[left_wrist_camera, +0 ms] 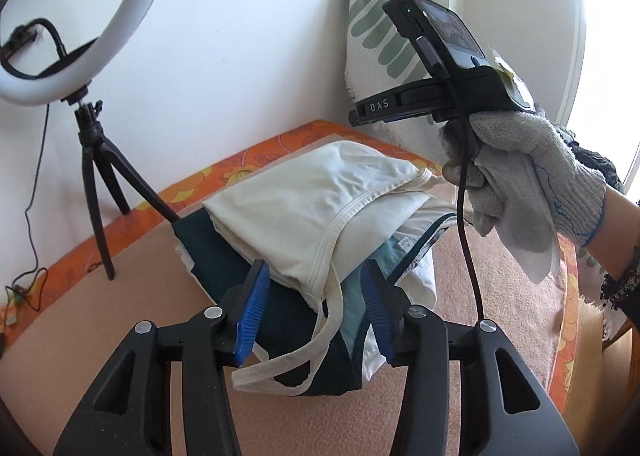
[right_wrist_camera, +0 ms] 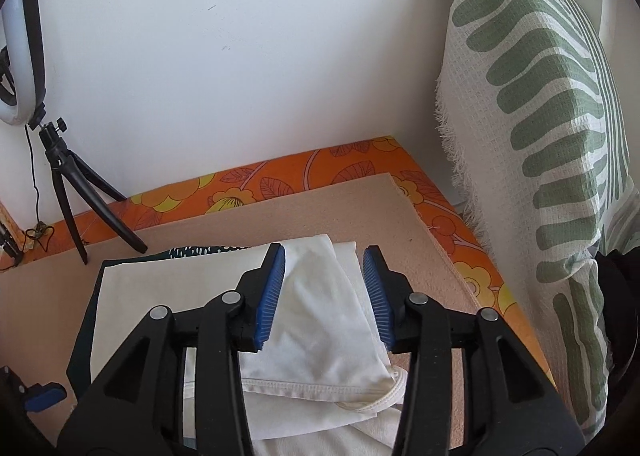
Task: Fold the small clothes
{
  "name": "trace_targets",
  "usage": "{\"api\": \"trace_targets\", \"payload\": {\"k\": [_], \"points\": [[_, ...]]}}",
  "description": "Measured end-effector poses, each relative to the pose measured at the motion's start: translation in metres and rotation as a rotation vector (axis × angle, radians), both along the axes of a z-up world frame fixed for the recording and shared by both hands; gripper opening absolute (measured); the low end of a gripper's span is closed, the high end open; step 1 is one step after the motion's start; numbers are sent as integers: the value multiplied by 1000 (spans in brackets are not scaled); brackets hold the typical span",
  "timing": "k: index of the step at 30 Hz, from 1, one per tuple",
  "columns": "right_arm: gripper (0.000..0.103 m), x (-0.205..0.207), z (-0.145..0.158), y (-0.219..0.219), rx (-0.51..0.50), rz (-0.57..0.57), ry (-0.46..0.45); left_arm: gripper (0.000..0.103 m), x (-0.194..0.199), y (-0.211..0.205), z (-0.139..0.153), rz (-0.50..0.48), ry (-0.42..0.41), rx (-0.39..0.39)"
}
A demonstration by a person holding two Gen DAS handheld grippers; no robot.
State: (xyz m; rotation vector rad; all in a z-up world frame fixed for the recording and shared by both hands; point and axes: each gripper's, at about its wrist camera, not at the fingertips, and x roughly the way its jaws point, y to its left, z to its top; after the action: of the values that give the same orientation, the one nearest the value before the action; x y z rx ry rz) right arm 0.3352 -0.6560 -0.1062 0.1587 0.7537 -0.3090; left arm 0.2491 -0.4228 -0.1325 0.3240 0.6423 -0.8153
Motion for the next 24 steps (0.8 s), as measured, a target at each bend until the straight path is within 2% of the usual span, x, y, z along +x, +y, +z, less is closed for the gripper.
{"api": "trace_targets", "payload": {"k": [2,6,9,11,15,20,24], "points": [[49,-5,6,-1,5,-10,-13,56,-9,3,9,-6,-11,-10],[56,-19,17,5,-5,-20,-25,61,-23,7,26,-4,-14,-29],[62,-32,26,15,-29,-23,-33,67,-36,12,38,-4,-41,-39],[68,-40,32,21,-36,-21,-40,69,-45,15,46,-1,-60,-44],[76,-63,45,32,-32,-32,-61,80,-62,30,62,15,-79,-67],[77,-96,59,56,-55,-40,-81,80,-82,57,80,47,-56,-88],[77,-127,73,80,-66,-38,-91,81,-103,86,92,74,-68,-78]]}}
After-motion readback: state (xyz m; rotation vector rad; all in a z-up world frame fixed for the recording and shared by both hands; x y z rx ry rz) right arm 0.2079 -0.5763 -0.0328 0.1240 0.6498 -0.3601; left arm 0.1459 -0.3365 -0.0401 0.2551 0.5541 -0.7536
